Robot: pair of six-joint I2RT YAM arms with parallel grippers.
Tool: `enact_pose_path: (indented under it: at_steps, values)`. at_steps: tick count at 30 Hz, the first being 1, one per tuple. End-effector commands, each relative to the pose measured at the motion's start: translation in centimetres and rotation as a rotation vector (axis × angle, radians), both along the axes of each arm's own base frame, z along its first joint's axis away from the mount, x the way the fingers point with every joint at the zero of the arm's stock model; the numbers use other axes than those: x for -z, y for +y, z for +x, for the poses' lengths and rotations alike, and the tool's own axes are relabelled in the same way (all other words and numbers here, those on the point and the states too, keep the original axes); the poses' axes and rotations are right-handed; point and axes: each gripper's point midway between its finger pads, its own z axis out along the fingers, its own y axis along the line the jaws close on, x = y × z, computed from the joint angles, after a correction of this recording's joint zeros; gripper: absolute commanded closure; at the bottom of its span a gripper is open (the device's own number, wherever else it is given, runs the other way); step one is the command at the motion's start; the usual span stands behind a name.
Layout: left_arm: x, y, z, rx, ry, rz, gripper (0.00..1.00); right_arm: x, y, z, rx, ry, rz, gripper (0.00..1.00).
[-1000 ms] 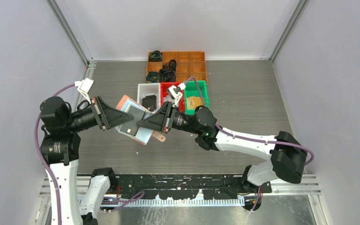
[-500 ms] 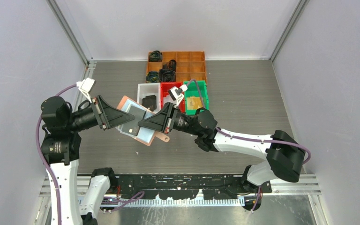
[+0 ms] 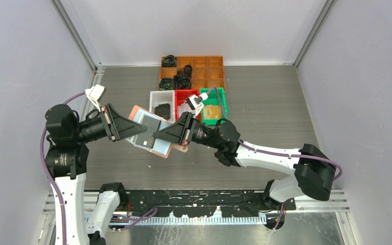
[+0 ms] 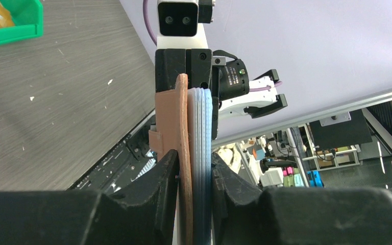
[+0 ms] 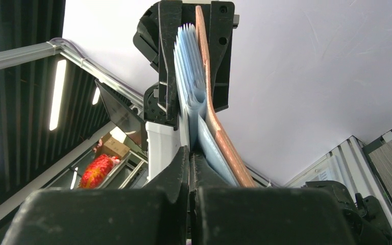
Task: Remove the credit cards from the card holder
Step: Remove the credit card from the card holder.
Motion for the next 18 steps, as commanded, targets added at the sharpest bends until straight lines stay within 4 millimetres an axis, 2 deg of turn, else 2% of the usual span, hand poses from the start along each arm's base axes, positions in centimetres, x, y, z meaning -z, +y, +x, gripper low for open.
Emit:
enact_pose_path:
  at_steps: [1,13,18]
  values:
    - [-2.3,-0.5,-2.1,0.084,-0.097,-0.017,0.73,-0.7,-1.2,1.1,0.083,-0.01,0.03,0.99]
    - [-2.4,-0.5,-2.1,0.086,-0.1,-0.022,0.86,-1.1,-1.7,0.5,0.051,-0.005,0.065,0.89]
    - [-2.4,-0.5,-2.0,0.086,-0.097,-0.023,0.87,-1.7,-2.0,0.2,0.026,0.007,0.118,0.88]
